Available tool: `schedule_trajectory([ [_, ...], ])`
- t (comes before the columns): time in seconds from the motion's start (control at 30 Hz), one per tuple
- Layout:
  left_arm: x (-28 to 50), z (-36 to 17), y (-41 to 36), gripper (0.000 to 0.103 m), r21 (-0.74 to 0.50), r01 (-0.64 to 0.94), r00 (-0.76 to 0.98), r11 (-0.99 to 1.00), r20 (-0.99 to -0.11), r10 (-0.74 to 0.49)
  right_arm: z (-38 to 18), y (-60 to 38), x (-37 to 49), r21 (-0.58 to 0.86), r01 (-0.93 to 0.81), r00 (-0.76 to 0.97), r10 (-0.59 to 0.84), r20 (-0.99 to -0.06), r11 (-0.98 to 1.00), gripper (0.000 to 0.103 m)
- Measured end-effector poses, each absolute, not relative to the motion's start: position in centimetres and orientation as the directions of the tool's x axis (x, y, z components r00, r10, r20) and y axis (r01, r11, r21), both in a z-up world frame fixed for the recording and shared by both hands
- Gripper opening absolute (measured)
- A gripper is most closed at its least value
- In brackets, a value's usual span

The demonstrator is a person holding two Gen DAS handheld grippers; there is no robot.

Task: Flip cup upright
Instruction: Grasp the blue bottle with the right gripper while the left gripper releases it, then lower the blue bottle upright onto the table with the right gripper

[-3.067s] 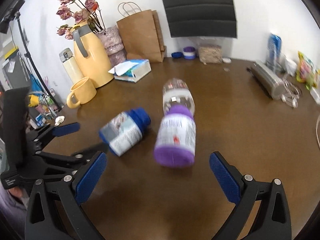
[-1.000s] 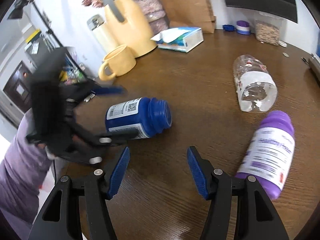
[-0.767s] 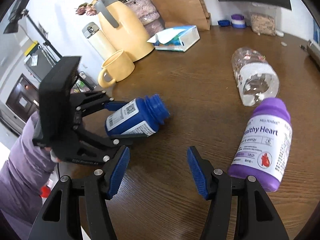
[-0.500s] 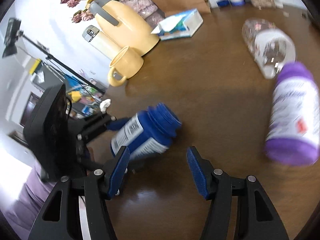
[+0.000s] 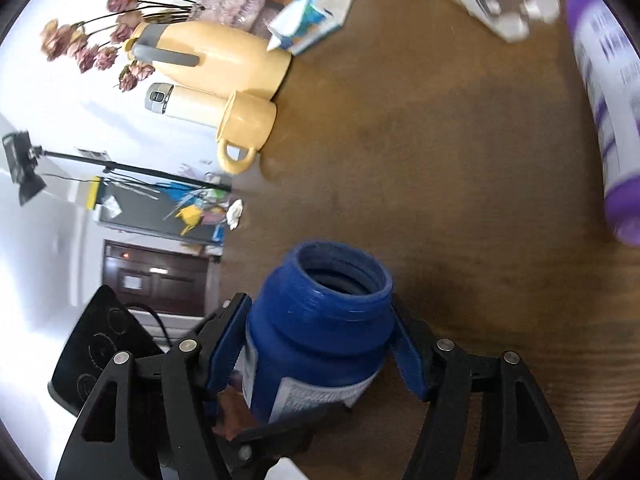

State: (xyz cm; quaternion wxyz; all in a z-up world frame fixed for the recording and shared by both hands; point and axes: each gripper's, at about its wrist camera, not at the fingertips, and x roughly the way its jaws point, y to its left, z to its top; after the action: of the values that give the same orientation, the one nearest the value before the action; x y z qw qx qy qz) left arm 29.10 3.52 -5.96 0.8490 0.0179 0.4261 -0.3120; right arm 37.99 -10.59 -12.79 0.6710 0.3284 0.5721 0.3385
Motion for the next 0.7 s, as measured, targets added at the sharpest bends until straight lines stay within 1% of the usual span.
schedule_trajectory([
  [0.03,29.0,-6.0,3.4,0.06,-0.268,0.532,0.439,0.803,-0.724,-0.532,-12.9,-10.8,37.9,0.826,-0.073,0.123,0.827,-0.549,0.559,0.07],
  [0.23,28.6,-6.4,2.4,0.06,-0.333,0.51,0.415,0.793,-0.713,-0.566,-11.6,-11.4,36.6,0.765,-0.153,0.143,0.78,-0.609,0.625,0.069],
  [0.3,28.2,-6.5,2.1,0.062,-0.347,0.508,0.398,0.788,-0.717,-0.572,-10.8,-11.7,36.2,0.726,-0.193,0.168,0.751,-0.638,0.66,0.069],
  [0.37,28.1,-6.8,1.8,0.065,-0.359,0.505,0.381,0.785,-0.723,-0.576,-9.1,-11.7,35.3,0.619,-0.29,0.237,0.681,-0.693,0.73,0.069],
  [0.43,27.7,-7.0,1.7,0.068,-0.388,0.495,0.371,0.777,-0.714,-0.593,-7.1,-10.8,33.7,0.433,-0.416,0.328,0.576,-0.749,0.8,0.069],
  [0.47,27.5,-7.0,1.7,0.068,-0.412,0.487,0.367,0.77,-0.704,-0.608,-6.3,-10.3,32.7,0.331,-0.472,0.373,0.526,-0.764,0.817,0.069],
  [0.5,27.3,-7.1,1.6,0.068,-0.439,0.483,0.365,0.758,-0.685,-0.63,-5.7,-10.0,31.9,0.27,-0.505,0.405,0.502,-0.764,0.82,0.069],
  [0.57,26.8,-6.9,1.2,0.07,-0.453,0.49,0.374,0.745,-0.662,-0.649,-5.3,-10.1,30.7,0.217,-0.526,0.434,0.479,-0.763,0.823,0.069],
  [0.7,25.5,-7.0,-1.2,0.067,-0.371,0.529,0.429,0.763,-0.659,-0.618,-6.2,-11.3,30.1,0.226,-0.498,0.423,0.462,-0.779,0.837,0.07],
])
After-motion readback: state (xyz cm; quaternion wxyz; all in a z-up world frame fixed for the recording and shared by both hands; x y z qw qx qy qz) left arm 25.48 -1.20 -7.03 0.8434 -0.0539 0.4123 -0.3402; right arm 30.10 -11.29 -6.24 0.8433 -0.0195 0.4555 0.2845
